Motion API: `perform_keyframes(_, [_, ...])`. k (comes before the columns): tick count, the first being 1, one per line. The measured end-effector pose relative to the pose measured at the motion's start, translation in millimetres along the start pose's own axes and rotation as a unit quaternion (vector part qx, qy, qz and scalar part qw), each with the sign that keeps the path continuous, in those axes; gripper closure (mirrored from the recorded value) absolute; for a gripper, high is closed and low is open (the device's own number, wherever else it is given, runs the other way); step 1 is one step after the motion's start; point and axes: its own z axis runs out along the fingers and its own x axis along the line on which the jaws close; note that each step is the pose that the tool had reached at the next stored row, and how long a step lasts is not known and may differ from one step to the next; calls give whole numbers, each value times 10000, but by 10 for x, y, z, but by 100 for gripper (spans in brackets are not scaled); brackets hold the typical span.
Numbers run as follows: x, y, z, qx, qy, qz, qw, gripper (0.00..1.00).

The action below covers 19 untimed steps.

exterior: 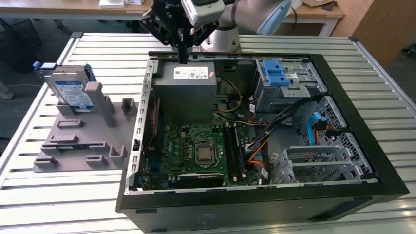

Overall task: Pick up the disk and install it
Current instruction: 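Reach for the disk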

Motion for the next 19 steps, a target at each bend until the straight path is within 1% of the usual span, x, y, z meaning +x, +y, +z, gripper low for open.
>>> perform_keyframes(4, [2, 0, 1, 0, 0, 1, 10000, 89])
perform_keyframes(8, [42, 4, 1, 0, 0, 1, 10000, 89])
perform_keyframes(11, [91, 17, 0, 0, 0, 0, 10000, 89])
perform_keyframes(19, [251, 60, 0, 0, 0, 1, 10000, 89])
